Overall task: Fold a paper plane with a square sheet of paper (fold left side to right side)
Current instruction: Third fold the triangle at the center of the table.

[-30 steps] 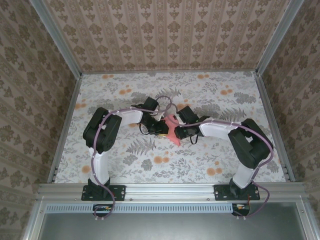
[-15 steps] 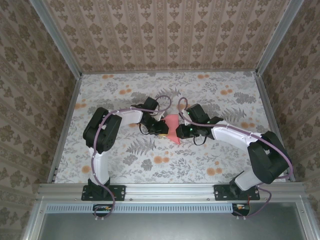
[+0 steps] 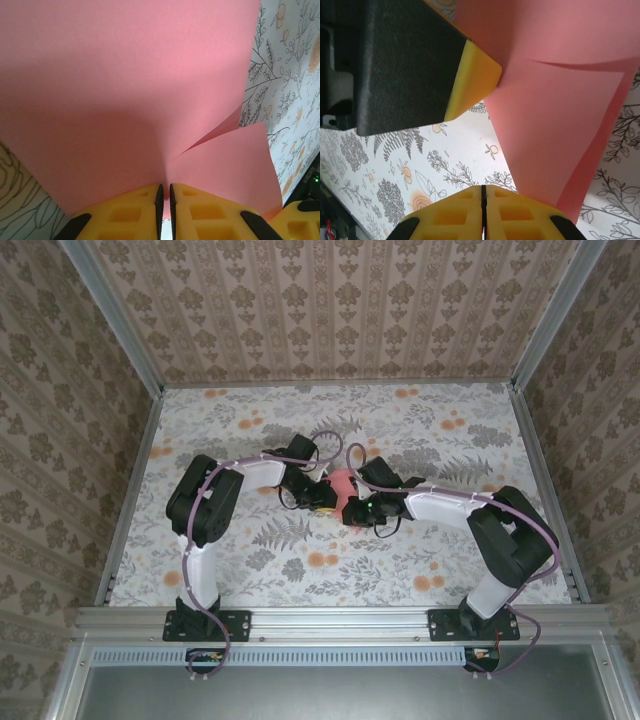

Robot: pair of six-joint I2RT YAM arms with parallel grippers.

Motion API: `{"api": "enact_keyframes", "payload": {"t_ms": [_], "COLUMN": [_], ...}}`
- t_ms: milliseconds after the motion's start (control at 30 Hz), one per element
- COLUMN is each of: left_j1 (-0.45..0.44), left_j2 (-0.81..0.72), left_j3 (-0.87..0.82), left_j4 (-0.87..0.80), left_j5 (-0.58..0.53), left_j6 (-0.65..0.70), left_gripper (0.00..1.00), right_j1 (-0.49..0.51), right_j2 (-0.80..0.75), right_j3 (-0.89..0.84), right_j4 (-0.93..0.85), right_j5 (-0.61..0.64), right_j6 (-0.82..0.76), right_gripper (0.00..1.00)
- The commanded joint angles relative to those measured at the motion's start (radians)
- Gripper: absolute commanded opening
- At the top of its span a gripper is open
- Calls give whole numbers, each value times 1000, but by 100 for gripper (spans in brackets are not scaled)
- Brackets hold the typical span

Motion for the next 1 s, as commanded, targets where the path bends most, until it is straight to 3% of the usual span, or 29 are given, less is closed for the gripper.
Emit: {"api": "enact_keyframes", "payload": {"t_ms": [0, 967], "left_j1": [1, 1], "left_j2": [35, 36], "left_j3": [6, 50], "left_j4": [-30, -66], "left_j5": [-57, -62], "left_j6": [-1, 17], "left_gripper": [16, 17], "right_j1": [-3, -8], "right_j2": [9, 96], "right_j3": [24, 47], "right_j4": [-49, -193], "right_j5": [37, 114], "right_j6": [31, 9], "right_gripper": [9, 9]}}
